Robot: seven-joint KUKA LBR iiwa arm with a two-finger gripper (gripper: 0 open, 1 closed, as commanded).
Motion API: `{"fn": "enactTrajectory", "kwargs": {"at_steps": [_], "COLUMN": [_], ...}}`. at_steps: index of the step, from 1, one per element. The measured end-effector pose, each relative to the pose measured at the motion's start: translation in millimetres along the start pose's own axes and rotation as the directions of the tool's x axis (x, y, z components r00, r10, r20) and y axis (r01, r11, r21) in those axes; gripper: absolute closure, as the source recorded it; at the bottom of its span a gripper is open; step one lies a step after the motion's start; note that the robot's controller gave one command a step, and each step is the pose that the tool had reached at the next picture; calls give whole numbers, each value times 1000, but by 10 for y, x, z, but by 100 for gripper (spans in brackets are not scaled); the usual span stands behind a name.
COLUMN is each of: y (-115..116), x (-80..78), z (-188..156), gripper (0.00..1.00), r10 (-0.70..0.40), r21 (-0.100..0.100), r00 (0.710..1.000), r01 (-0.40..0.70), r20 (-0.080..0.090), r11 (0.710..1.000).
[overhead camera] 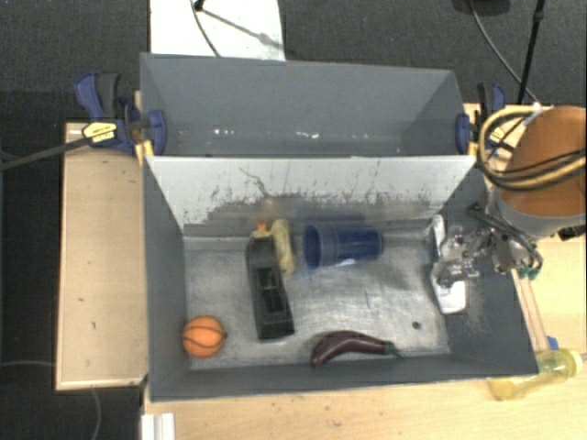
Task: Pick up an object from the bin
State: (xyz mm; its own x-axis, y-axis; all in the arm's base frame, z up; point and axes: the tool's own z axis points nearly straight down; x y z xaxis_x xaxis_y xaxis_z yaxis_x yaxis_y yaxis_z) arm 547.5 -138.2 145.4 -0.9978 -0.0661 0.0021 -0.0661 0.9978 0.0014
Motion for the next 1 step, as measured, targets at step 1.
{"fn": "enactTrajectory", "kwargs": {"at_steps": [1], "y": [77], "x": [149], "z": [-633], "gripper": [100], "r10": [27], "r21": [1], "r00": [1000], "r01": [-27], "r20": [2], "r11": [1000]}}
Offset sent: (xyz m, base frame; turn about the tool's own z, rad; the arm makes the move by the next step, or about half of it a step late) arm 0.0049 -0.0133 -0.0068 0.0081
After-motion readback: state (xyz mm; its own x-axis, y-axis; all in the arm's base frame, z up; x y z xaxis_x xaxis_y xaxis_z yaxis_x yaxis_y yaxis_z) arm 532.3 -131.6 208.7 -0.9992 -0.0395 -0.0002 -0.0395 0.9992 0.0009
